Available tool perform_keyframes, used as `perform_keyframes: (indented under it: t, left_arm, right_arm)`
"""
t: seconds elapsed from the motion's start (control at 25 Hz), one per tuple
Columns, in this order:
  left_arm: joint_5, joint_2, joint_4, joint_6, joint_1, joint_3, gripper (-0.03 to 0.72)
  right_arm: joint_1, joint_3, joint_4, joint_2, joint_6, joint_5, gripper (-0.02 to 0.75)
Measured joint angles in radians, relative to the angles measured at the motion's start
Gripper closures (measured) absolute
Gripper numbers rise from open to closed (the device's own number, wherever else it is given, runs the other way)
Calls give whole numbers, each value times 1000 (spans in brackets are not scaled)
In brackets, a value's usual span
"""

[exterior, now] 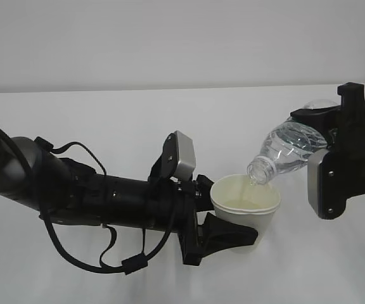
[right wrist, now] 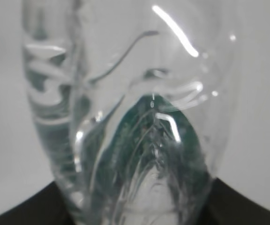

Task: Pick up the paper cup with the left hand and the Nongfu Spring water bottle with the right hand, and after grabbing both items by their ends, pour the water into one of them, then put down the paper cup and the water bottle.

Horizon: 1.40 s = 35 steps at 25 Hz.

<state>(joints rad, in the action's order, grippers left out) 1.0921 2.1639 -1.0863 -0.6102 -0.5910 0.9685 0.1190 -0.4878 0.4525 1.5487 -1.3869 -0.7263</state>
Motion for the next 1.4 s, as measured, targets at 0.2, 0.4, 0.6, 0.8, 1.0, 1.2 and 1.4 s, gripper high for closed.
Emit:
perform_keyframes:
  t: [0.2, 0.4, 0.6, 0.8, 1.0, 1.2, 1.4]
  left_arm:
    - [0, 0, 0, 0, 0, 0, 211]
    - [0, 0, -2, 0, 0, 0, 211]
    - [0, 0, -2, 0, 0, 0, 211]
    - [0, 0, -2, 0, 0, 0, 211]
    - [0, 0, -2, 0, 0, 0, 211]
    - [-2, 0, -2, 0, 0, 0, 211]
    - [-4, 0, -2, 0, 0, 0, 211]
  right_arm:
    - [0, 0, 0, 0, -9, -2, 382]
    - [0, 0, 0, 0, -13, -5, 382]
    - [0, 0, 0, 0, -13, -8, 382]
    - [0, 0, 0, 0, -23, -9, 382]
    - [0, 0, 0, 0, -24, -10, 382]
    - [0, 0, 0, 0, -24, -11, 382]
    - [0, 0, 0, 0, -24, -11, 382]
